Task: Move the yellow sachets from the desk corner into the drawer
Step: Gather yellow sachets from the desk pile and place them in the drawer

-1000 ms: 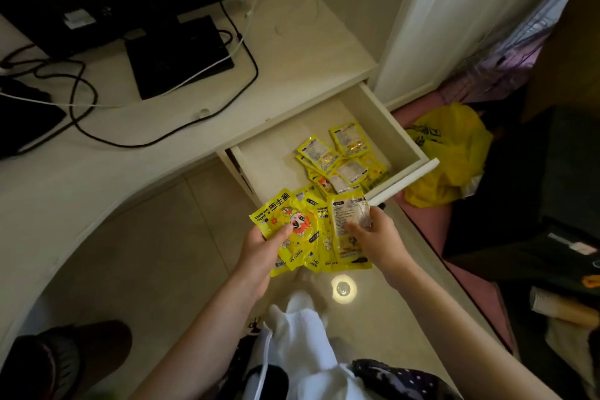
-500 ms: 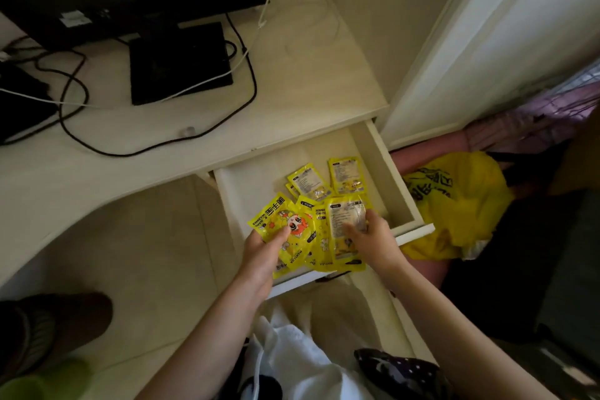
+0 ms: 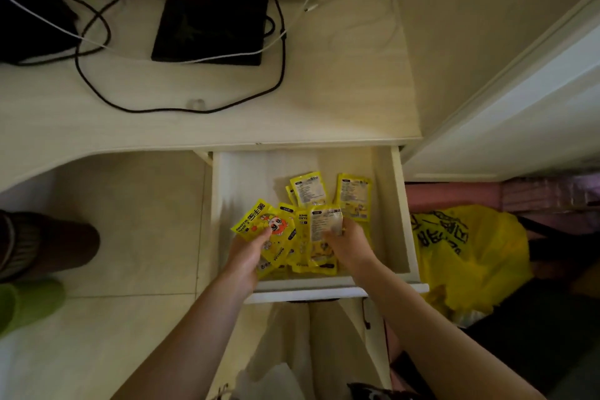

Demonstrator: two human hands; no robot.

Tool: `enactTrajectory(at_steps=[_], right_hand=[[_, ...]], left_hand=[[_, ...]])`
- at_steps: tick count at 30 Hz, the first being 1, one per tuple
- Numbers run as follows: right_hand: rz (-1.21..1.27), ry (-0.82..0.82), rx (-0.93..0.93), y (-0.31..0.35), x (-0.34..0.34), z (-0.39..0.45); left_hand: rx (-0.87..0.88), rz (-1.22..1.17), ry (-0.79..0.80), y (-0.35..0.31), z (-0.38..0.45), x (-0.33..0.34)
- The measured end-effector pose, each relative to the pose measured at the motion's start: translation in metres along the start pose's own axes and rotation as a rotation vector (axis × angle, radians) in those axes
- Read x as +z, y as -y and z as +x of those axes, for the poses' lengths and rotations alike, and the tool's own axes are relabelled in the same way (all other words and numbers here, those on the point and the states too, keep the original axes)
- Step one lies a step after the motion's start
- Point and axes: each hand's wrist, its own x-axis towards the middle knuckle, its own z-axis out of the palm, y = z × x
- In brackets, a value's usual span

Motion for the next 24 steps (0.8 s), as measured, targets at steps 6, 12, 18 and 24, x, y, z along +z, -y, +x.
enactTrajectory(at_steps=[6, 12, 18, 24], right_hand=[[-0.141, 0.058, -0.005, 0.024, 0.033, 0.065], [-0.15, -0.002, -0.041, 0.044, 0.051, 0.12], [-0.302, 0.001, -0.066, 0.04, 0.048, 0.136], [-0.357, -0.06, -0.028, 0.02, 0.024, 0.114]], left_hand=[[-0.025, 0.051, -0.139, -0.015, 0.068, -0.014], [0.02, -0.094, -0.061, -0.044, 0.111, -0.001], [0.001, 0.2, -0.068, -0.045, 0.127, -0.008], [0.066, 0.395, -0.162, -0.052, 0.1, -0.015]])
